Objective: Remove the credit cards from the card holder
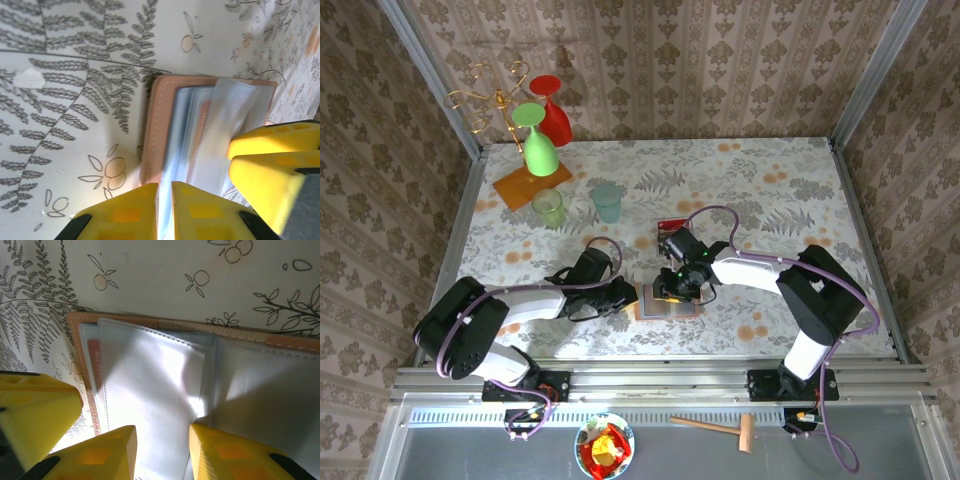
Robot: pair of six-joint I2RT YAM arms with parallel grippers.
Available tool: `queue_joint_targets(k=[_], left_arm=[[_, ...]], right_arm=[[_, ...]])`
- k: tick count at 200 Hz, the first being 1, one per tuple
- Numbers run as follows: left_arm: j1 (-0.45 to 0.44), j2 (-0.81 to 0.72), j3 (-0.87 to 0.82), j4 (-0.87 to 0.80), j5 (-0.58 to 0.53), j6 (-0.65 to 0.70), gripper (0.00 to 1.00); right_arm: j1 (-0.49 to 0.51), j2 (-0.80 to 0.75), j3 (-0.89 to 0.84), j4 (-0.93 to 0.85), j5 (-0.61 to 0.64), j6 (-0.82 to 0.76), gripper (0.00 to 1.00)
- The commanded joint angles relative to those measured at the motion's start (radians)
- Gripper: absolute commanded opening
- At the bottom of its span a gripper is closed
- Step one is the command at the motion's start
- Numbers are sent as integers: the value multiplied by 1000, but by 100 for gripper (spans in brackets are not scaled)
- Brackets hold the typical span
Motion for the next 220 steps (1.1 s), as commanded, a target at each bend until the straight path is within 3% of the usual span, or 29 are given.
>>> queue_joint_targets(k=[1,220], left_arm=[[6,-28,34,-61,-12,29,16],[-44,80,151,-33,14,12,28]], right_arm=[[-8,-24,-20,4,-17,1,35],[-79,-46,-154,200,-155,16,33]])
